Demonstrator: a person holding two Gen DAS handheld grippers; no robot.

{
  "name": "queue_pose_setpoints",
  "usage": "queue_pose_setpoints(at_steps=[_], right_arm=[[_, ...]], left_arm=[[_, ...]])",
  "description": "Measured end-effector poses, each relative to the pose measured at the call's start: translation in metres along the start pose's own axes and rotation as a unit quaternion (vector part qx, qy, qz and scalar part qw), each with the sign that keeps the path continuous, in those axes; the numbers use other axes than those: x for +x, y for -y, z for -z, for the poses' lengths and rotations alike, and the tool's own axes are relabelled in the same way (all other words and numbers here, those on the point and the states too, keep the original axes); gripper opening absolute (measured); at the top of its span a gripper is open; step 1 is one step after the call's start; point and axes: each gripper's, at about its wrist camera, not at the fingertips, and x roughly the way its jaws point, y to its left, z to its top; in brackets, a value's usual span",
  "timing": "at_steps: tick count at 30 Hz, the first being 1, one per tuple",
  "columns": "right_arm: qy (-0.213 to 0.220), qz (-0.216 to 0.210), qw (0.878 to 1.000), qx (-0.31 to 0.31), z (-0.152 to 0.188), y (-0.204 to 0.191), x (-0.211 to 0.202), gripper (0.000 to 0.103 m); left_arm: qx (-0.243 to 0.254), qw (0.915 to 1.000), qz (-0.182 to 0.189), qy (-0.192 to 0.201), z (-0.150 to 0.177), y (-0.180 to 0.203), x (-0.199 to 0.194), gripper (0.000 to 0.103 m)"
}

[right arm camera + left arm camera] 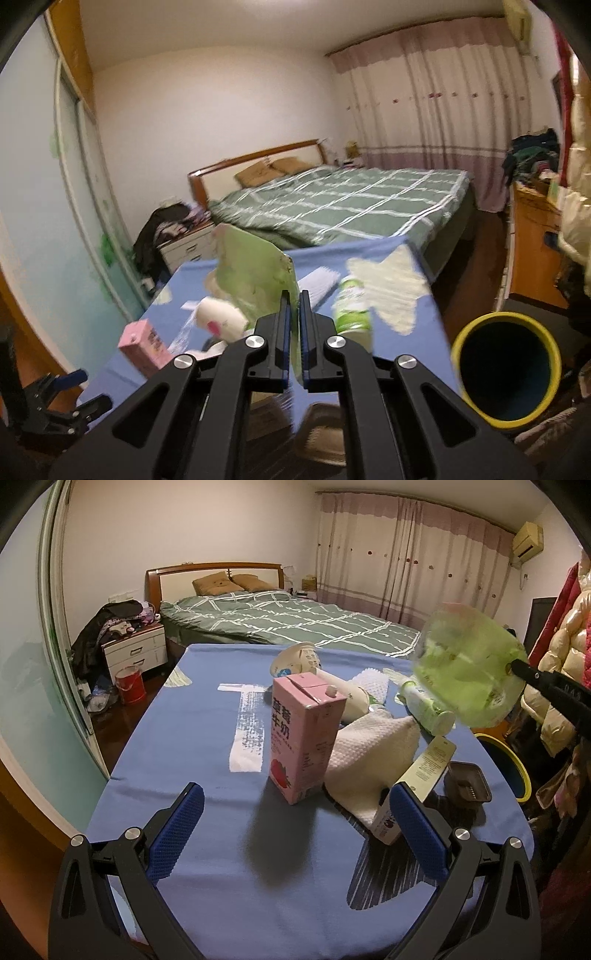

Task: Collect trash
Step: 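Carry the green bag over the yellow-rimmed bin and open the right gripper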

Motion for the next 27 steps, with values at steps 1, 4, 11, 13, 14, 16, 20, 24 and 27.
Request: queue_pose_setpoints(at_steps=[1, 4, 11, 13, 14, 16, 20, 24, 27], right_arm=[[0.005, 0.009, 1.0, 0.006, -0.002, 0.008, -0.002, 0.004], [0.015, 0.05, 0.998, 0.023, -0.004, 0.034, -0.007, 0.004], [0.009, 0.172, 0.983, 0.063, 0.005, 0.109, -0.002, 0.005], [0.0, 0.205, 0.976, 0.076, 0.013, 0.131, 0.005, 0.005], [-0.006, 0.217, 0.972, 0.086, 0.019, 0.142, 0.009, 0.005], [-0.017, 0.248, 0.964, 0.096, 0.028, 0.162, 0.019, 0.005], [-0.033, 0.279, 0.954, 0.109, 0.036, 0.195, 0.039, 0.005], [-0.057, 0.303, 0.943, 0.125, 0.045, 0.218, 0.055, 0.012], [-0.064, 0.309, 0.938, 0.141, 0.049, 0.227, 0.057, 0.03]], left_arm=[[0.0, 1.0, 0.001, 0.0, 0.0, 0.001, 0.0, 0.099], [0.001, 1.0, 0.003, 0.0, -0.002, 0.002, 0.001, 0.099], [0.002, 1.0, 0.008, -0.002, -0.005, 0.008, 0.007, 0.099], [0.003, 0.9999, 0.011, -0.006, -0.008, 0.011, 0.011, 0.099], [0.003, 0.9999, 0.012, -0.007, -0.008, 0.014, 0.013, 0.099], [0.006, 0.9999, 0.014, -0.008, -0.01, 0.019, 0.017, 0.099], [0.008, 0.9998, 0.011, -0.013, -0.011, 0.027, 0.024, 0.099], [0.001, 0.9998, 0.006, -0.02, -0.013, 0.029, 0.033, 0.099], [-0.005, 0.9996, -0.002, -0.026, -0.016, 0.028, 0.041, 0.099]])
